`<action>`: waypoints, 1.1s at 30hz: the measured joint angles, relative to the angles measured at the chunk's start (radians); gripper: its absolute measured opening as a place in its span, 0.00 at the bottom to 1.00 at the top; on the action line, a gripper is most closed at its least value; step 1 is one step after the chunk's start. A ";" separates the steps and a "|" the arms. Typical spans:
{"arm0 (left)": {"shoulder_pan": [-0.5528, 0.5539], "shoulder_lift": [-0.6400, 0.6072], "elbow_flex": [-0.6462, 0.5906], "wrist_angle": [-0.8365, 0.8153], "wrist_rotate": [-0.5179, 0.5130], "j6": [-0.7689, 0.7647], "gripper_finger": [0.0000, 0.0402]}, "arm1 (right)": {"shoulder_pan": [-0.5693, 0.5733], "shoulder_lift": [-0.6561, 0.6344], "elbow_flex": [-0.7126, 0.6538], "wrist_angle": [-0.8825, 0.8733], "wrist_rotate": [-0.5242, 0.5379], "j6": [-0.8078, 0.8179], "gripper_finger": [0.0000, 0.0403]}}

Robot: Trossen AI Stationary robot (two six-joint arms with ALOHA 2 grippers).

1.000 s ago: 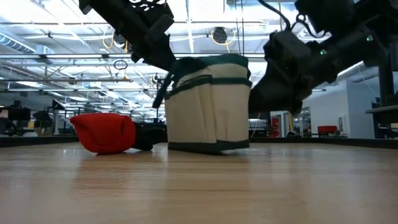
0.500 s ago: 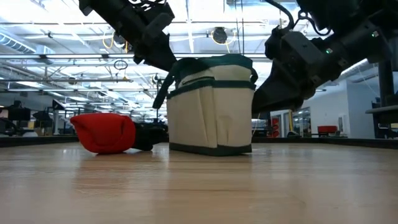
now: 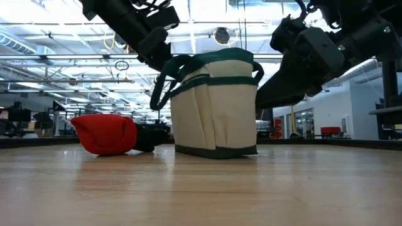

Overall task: Pick & Place Garden tools in Gardening bag
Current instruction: Put the green spray bottle into the gardening bag

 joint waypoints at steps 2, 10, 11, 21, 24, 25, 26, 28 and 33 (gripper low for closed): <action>0.004 -0.009 0.000 -0.006 -0.003 0.011 0.19 | 0.000 0.000 0.000 0.005 0.002 0.006 0.57; 0.010 -0.014 0.000 -0.020 0.071 0.078 0.29 | 0.002 -0.009 0.000 -0.003 -0.003 -0.021 0.62; 0.010 -0.014 0.000 -0.031 0.070 0.081 0.32 | 0.004 -0.018 0.000 -0.007 -0.003 -0.022 0.62; 0.002 -0.111 0.000 -0.135 0.044 -0.016 0.44 | 0.039 -0.209 0.000 -0.206 -0.005 -0.002 0.57; -0.005 -0.139 0.002 -0.159 0.066 -0.060 0.44 | 0.044 -0.262 -0.001 -0.247 -0.004 0.000 0.55; -0.007 -0.141 0.001 -0.166 0.089 -0.075 0.44 | 0.044 -0.276 -0.001 -0.242 -0.004 -0.006 0.55; -0.010 -0.141 0.001 -0.163 0.113 -0.086 0.43 | 0.044 -0.291 -0.001 -0.238 -0.005 -0.012 0.54; -0.016 -0.140 -0.010 -0.153 0.143 -0.107 0.42 | 0.044 -0.313 -0.001 -0.199 -0.004 -0.030 0.52; -0.025 -0.102 -0.061 -0.118 0.146 -0.159 0.40 | 0.043 -0.352 -0.001 -0.058 -0.005 -0.119 0.46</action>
